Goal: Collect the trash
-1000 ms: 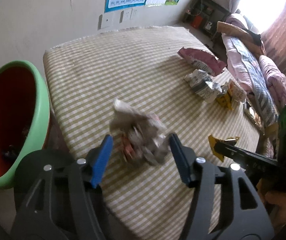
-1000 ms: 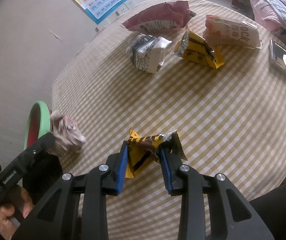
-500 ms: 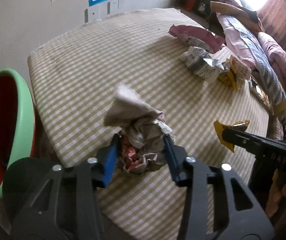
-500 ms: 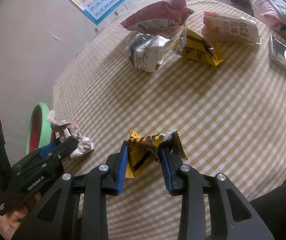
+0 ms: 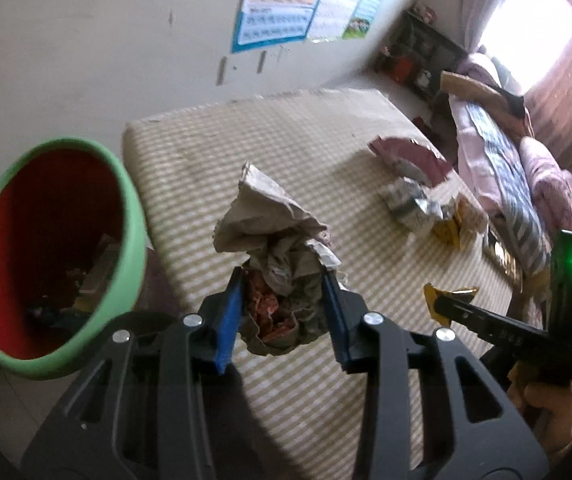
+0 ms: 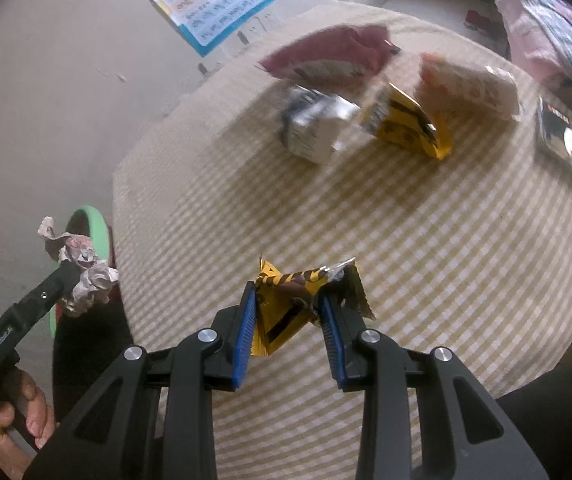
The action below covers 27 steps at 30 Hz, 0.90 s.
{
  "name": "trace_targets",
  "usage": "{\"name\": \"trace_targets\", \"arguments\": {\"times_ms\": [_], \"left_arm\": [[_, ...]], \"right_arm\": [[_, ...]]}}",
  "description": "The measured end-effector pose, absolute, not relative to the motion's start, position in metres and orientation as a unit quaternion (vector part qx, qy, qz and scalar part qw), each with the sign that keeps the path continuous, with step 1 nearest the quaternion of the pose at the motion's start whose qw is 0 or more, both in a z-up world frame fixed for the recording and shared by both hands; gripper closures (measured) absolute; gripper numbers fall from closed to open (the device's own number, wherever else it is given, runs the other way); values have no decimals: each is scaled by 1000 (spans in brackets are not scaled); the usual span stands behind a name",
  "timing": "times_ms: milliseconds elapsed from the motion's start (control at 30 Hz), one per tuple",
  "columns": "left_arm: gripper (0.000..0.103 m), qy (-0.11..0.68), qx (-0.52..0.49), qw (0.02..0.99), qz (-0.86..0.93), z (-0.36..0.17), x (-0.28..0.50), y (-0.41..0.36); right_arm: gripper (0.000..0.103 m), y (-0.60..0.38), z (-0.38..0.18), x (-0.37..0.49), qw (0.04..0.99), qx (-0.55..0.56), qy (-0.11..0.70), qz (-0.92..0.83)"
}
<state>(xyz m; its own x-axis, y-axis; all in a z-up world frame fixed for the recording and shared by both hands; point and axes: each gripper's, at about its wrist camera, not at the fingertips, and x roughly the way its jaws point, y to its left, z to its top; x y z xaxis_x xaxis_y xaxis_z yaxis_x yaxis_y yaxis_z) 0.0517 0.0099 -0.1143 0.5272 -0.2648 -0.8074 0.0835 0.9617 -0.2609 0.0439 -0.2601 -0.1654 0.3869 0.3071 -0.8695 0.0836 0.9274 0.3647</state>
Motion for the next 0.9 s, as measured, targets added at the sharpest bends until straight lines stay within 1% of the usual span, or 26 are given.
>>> {"name": "trace_targets", "arguments": {"times_ms": [233,433,900], "left_arm": [[66,448,-100,886,-61,-102,45,49],[66,443,-126,888,-10,-106,42,95],[66,419,-142,894,69,-113,30,172]], "right_arm": [[72,-214,-136,50,827,152,529,113],[72,-155,-118,56,829,114,521,166],[71,-59,-106,67,826,24,515,227]]}}
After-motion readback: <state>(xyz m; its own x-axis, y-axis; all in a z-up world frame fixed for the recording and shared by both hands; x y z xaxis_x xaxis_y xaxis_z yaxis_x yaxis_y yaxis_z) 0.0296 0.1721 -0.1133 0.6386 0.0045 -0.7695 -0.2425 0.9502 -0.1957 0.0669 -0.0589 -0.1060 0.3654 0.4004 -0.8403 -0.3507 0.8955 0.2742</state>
